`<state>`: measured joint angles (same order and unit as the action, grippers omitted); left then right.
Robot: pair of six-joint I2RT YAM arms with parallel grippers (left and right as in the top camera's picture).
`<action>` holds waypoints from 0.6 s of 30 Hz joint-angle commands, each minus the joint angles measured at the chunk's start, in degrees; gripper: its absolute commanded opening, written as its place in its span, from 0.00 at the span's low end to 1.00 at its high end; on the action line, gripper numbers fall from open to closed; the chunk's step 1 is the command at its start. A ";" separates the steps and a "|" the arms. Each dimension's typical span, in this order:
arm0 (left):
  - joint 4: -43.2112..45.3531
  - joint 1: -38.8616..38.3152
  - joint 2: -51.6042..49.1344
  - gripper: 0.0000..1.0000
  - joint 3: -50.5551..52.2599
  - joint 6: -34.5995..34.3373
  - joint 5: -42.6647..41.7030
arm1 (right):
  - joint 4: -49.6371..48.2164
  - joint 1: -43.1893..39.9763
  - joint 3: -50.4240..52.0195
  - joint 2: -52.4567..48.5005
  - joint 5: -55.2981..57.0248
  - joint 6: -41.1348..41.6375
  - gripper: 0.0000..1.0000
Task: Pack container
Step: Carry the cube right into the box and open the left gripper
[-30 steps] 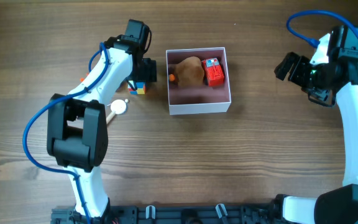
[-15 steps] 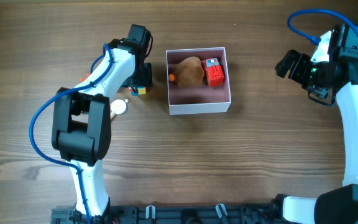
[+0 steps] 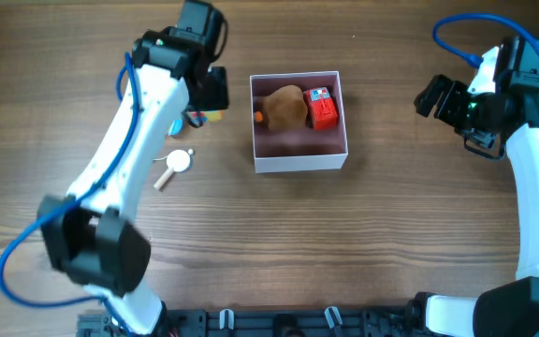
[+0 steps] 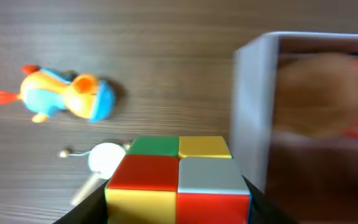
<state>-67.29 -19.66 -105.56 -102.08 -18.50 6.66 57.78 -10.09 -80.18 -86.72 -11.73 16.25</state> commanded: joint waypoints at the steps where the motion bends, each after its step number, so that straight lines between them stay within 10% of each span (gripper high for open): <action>1: 3.28 -8.24 4.04 0.47 -1.07 -6.88 -0.76 | -0.24 -0.24 -0.37 -0.24 0.72 0.42 1.00; 9: 14.32 -21.84 -5.77 0.52 -1.05 -21.14 3.50 | -0.24 -0.24 -0.37 -0.24 0.72 0.42 1.00; 18: 20.81 -26.60 -16.98 0.52 -1.05 -22.49 5.79 | -0.24 -0.24 -0.37 -0.24 0.72 0.42 1.00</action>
<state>-47.20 -45.04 -120.92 -102.50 -39.77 10.22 57.78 -10.09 -80.18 -86.72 -11.70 16.25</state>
